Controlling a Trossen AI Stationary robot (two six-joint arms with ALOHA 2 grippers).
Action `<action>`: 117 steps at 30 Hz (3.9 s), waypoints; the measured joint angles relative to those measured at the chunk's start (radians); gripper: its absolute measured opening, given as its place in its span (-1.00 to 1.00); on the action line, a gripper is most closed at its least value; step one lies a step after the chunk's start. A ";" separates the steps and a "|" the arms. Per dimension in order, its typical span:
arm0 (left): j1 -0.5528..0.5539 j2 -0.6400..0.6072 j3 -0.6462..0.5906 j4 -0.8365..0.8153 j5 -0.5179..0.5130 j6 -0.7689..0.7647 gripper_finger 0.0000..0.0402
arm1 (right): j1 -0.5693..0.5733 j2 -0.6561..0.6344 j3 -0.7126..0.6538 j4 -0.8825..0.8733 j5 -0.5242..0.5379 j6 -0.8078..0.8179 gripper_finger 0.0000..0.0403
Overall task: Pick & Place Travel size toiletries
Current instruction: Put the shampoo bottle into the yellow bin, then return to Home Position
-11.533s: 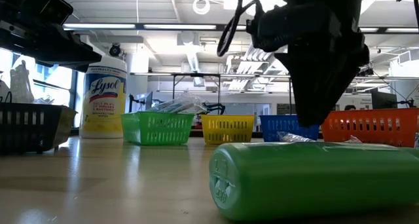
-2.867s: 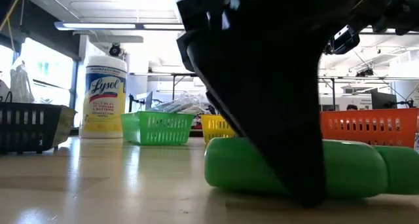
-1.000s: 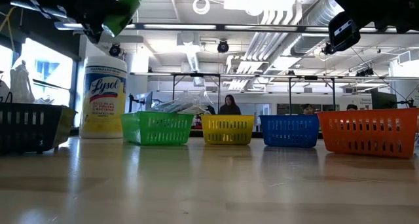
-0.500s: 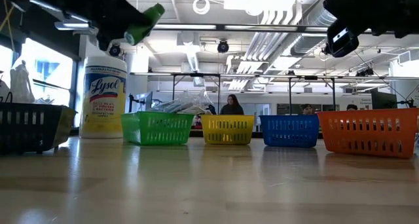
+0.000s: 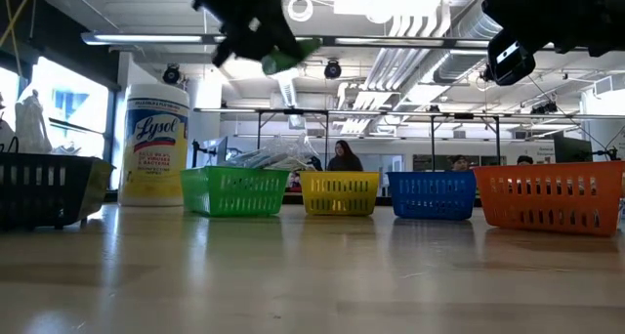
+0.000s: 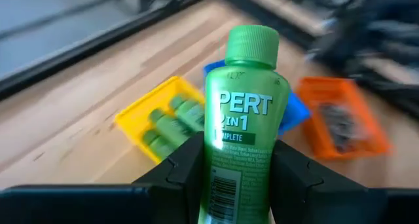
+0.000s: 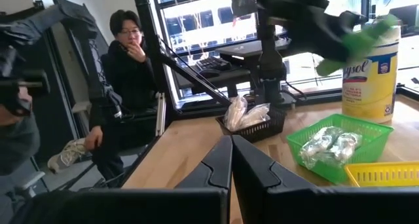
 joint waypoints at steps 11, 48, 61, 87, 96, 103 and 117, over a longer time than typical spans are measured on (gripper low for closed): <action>0.177 0.411 0.310 -0.151 0.156 -0.175 -0.40 | 0.000 0.000 0.000 -0.001 -0.003 0.000 -0.98; 0.205 0.621 0.403 -0.173 0.240 -0.213 0.34 | 0.000 0.000 0.000 -0.001 -0.001 0.004 -0.98; 0.196 0.572 0.402 -0.257 0.224 -0.152 0.34 | 0.000 0.000 0.000 -0.004 0.000 0.004 -0.99; -0.350 -0.192 0.239 -0.486 -0.041 0.585 -0.13 | 0.000 0.000 0.000 0.002 0.000 0.023 -0.99; -0.427 -0.560 -0.287 -0.008 0.003 0.641 -0.95 | 0.000 0.000 0.000 0.055 0.042 0.022 -0.99; -0.341 -0.830 -0.702 0.364 0.133 0.753 -0.99 | -0.076 0.020 0.000 0.063 -0.037 -0.008 -0.99; -0.070 -1.325 -0.959 0.228 0.356 0.687 -1.00 | -0.303 0.045 0.000 0.090 -0.113 0.065 -0.98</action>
